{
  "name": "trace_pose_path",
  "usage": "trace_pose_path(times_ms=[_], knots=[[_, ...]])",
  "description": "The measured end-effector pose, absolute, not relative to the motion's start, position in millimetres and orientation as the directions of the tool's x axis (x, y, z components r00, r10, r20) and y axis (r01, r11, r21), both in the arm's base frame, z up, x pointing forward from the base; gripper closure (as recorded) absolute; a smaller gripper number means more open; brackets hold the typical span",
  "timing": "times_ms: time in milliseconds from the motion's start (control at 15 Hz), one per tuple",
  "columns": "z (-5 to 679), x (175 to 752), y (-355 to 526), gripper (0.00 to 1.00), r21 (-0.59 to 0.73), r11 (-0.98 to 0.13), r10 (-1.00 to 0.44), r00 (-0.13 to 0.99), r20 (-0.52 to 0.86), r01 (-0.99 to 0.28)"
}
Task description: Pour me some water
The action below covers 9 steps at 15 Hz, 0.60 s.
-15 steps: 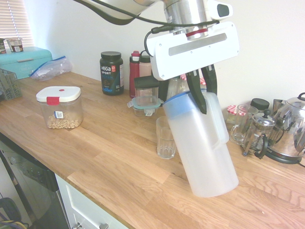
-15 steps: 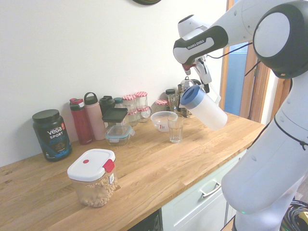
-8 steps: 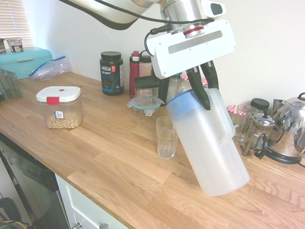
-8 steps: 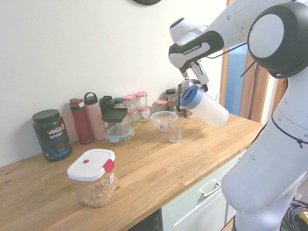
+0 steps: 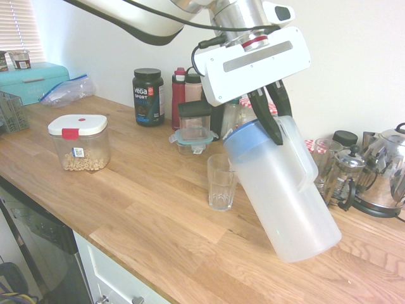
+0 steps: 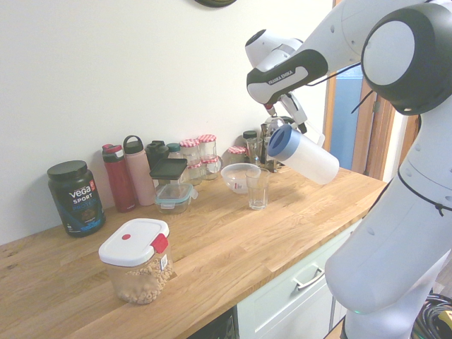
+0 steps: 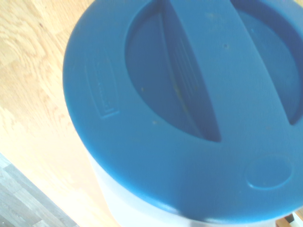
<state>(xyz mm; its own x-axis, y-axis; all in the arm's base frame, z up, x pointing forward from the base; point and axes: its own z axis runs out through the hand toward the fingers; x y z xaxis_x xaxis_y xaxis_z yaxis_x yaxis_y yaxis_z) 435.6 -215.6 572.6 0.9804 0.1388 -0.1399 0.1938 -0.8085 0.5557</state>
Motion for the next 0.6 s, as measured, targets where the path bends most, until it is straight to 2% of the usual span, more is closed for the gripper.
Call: trace_pose_path(times_ms=[333, 600], knots=[[565.6, 445.6, -204.4, 1.0, 0.535, -0.829, 0.125, 0.987, -0.1, 0.159], [551.1, 453.3, -204.9, 1.0, 0.529, -0.832, 0.121, 0.985, -0.119, 0.166]])
